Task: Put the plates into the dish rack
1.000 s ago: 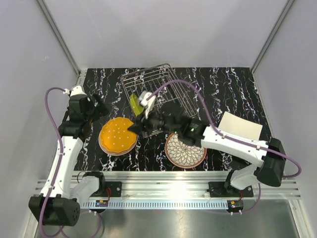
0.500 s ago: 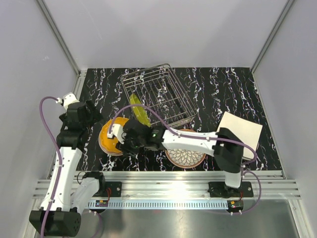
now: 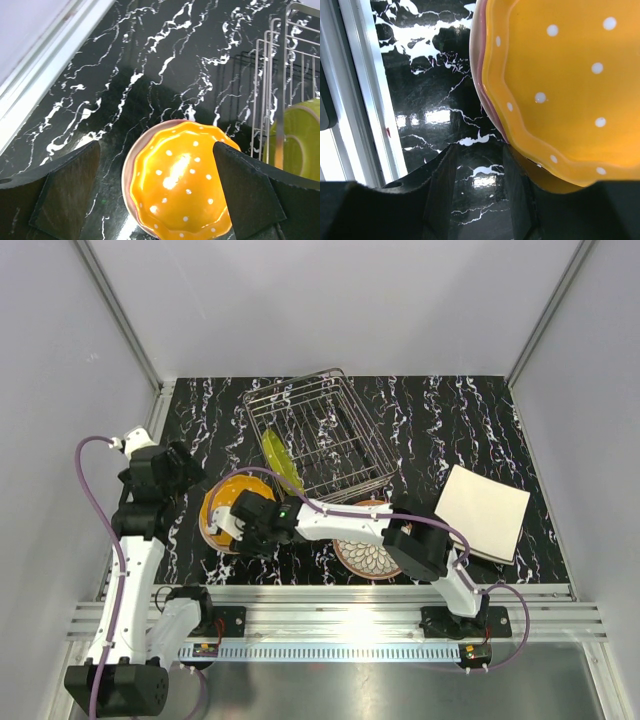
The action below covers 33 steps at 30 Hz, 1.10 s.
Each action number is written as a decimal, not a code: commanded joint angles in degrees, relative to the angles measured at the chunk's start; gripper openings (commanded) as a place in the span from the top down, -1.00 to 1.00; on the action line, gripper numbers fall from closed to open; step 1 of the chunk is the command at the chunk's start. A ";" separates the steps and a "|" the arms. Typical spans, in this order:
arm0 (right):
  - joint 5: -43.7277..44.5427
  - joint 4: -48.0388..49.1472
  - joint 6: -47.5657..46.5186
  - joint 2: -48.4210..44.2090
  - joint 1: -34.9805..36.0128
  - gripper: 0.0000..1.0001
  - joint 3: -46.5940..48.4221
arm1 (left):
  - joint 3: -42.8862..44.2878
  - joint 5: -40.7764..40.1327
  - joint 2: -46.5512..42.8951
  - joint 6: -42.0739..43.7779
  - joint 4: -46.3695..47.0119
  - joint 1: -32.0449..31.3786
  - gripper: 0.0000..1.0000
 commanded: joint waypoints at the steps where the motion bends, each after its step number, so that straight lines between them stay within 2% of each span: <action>1: 2.59 0.20 -1.42 1.27 0.14 0.01 4.38 | 0.14 2.69 -0.42 0.31 3.34 0.61 -0.98; 6: 3.20 -0.15 -1.68 2.07 0.23 0.16 5.53 | 0.23 3.75 -0.33 0.40 3.52 1.05 -0.98; 9: 2.59 0.55 -1.59 0.75 0.23 0.46 4.74 | 0.23 4.36 -0.24 0.40 3.52 1.14 -0.98; 14: 2.59 -0.24 -1.86 1.36 0.23 0.79 5.70 | 0.23 4.98 -0.15 0.40 3.69 1.40 -0.98; 15: 2.33 -0.59 -1.94 1.62 0.23 0.97 6.22 | 0.23 4.98 -0.15 0.40 3.61 1.40 -0.98; 25: -1.28 -1.03 -0.54 -0.57 0.40 1.00 6.85 | 0.23 5.16 -0.15 0.40 3.52 1.58 -0.98; 26: -1.19 0.19 -0.37 -1.88 0.49 0.79 6.50 | 0.32 4.89 -0.33 0.40 3.52 1.58 -0.98; 28: -1.36 1.60 -0.45 -3.29 0.66 0.22 4.83 | 0.41 4.19 -0.59 -0.12 3.43 1.84 -0.98; 29: -1.45 2.39 -0.71 -3.99 0.75 0.03 4.48 | 0.50 2.80 -0.68 -0.30 3.25 2.02 -0.98; 30: -1.37 2.66 -0.80 -4.17 0.84 -0.12 4.21 | 0.50 1.65 -0.77 -1.26 2.90 2.19 -0.98; 33: -0.14 3.10 -1.33 -4.44 0.93 -0.20 4.12 | 1.11 -2.74 -1.12 -3.02 1.23 2.72 -0.98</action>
